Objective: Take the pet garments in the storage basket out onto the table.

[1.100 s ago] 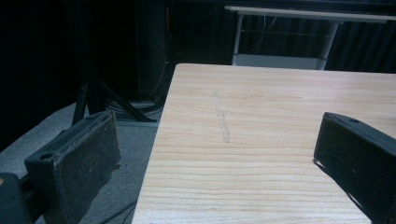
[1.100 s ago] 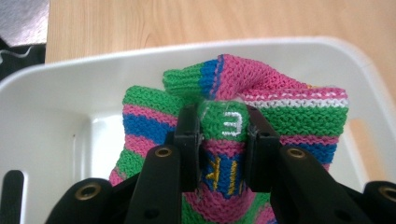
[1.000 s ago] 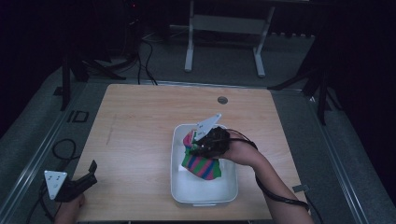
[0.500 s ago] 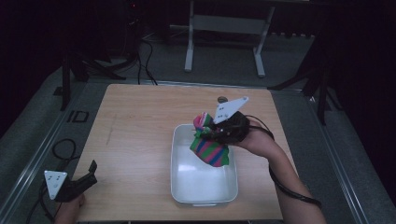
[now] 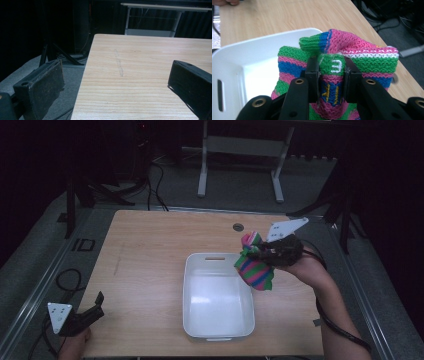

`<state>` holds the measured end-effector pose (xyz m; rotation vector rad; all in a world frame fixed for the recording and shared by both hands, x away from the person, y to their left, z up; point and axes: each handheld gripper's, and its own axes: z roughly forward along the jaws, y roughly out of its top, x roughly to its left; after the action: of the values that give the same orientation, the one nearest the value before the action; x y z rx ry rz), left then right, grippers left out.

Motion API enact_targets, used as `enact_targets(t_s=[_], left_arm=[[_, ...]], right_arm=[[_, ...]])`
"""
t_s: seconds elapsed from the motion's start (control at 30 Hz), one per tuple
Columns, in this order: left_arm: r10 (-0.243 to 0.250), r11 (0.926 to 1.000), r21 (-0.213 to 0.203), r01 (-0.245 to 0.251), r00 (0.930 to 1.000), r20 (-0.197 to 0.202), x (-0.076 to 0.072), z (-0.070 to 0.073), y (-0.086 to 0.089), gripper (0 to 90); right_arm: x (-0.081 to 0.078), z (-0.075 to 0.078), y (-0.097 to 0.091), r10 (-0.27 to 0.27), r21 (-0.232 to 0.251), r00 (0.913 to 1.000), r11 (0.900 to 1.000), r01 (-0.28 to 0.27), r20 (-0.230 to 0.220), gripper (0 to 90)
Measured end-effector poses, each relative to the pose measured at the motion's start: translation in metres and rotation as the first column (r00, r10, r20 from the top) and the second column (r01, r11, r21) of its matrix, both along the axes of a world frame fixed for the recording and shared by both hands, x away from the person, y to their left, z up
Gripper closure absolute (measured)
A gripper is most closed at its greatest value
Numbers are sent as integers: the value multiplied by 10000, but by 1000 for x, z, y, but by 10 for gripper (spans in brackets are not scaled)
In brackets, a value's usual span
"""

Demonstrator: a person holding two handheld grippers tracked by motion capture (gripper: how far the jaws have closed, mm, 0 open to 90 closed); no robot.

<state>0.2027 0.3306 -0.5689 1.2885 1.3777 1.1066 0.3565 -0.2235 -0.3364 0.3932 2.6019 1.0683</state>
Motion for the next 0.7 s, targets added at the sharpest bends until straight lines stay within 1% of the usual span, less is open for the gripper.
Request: enact_targets(t_s=[0.1,0.23,0.3,0.33,0.4,0.47,0.53,0.57,0.67,0.7], left_arm=[[3,10000,-3,-3,10000,3,0,0,0,9],[8,10000,3,-8,10000,-2,0,0,0,9],[6,10000,-6,-6,10000,-6,0,0,0,9],[6,10000,-6,-6,10000,-6,0,0,0,9],[8,10000,-13,-8,10000,-12,0,0,0,9],[-3,10000,-9,3,10000,-12,0,0,0,9],[-4,10000,-10,4,10000,-12,0,0,0,9],[-4,10000,-10,4,10000,-12,0,0,0,9],[4,10000,-2,-4,10000,-10,0,0,0,9],[7,10000,-1,-7,10000,-10,0,0,0,9]], right_arm=[[2,-3,-17,-484,37,9988,9988,484,48,707],[5,-9,-37,-1051,103,9944,9944,1052,-80,707],[7,-11,-46,-1270,66,9918,9919,1271,-112,707],[7,-11,-46,-1270,66,9918,9919,1271,-112,707],[7,-13,-57,-1535,145,9880,9880,1537,-173,706],[8,-15,-64,-1773,239,9839,9838,1778,-234,706],[10,-19,-69,-1933,221,9808,9808,1939,-262,706],[10,-19,-69,-1933,221,9808,9808,1939,-262,706],[14,-28,-74,-2258,223,9738,9738,2264,-252,706],[16,-31,-75,-2334,265,9718,9718,2343,-330,705]])
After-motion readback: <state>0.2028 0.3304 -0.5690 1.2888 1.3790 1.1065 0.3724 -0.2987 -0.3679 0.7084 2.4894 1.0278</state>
